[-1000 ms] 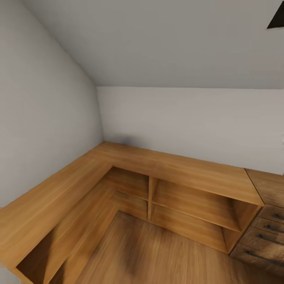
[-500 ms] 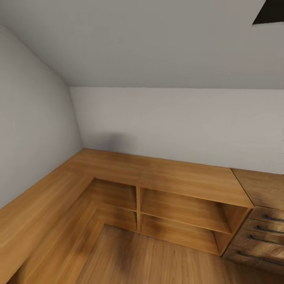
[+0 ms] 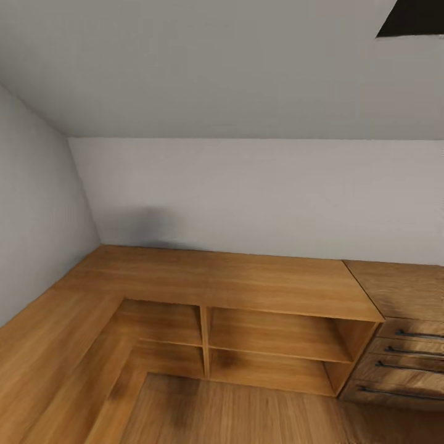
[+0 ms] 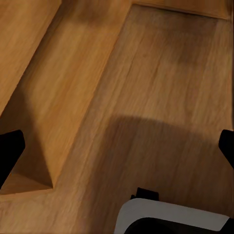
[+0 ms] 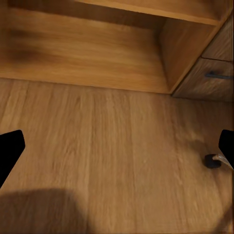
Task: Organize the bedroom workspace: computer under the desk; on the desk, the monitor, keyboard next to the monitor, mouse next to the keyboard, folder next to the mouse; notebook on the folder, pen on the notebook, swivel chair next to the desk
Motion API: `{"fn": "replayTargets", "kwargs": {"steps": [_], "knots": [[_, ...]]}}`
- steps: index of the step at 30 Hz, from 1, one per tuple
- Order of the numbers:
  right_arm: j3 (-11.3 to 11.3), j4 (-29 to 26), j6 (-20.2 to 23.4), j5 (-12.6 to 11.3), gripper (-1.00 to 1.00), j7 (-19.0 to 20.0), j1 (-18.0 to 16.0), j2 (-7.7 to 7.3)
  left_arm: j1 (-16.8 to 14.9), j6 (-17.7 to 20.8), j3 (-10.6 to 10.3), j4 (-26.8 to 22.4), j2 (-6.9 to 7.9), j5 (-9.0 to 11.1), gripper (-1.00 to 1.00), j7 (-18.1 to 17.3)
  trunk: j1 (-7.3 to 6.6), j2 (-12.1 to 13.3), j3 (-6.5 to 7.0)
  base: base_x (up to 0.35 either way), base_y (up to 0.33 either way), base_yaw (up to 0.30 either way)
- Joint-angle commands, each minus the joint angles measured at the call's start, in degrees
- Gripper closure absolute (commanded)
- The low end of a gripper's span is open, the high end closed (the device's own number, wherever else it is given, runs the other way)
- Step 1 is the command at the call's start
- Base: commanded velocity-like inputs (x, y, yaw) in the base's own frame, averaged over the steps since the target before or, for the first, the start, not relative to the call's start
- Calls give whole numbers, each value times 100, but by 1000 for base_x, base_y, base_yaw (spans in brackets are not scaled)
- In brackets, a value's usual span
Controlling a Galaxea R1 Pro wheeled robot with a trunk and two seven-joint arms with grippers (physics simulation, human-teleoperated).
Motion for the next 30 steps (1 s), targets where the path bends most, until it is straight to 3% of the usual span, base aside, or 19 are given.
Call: {"fn": "replayTargets", "kwargs": {"steps": [1, 30], "knots": [[49, 8, -12, -23, -100, -31, -5, 2, 4, -3, -49, -17, 5, 36, -100, 32, 1, -3, -2, 35, 33, -274], [49, 8, 8, -23, -100, -29, -5, 9, 4, -3, -47, -12, 5, 45, -100, 38, 1, -3, 47, 88, 74, -283]]}}
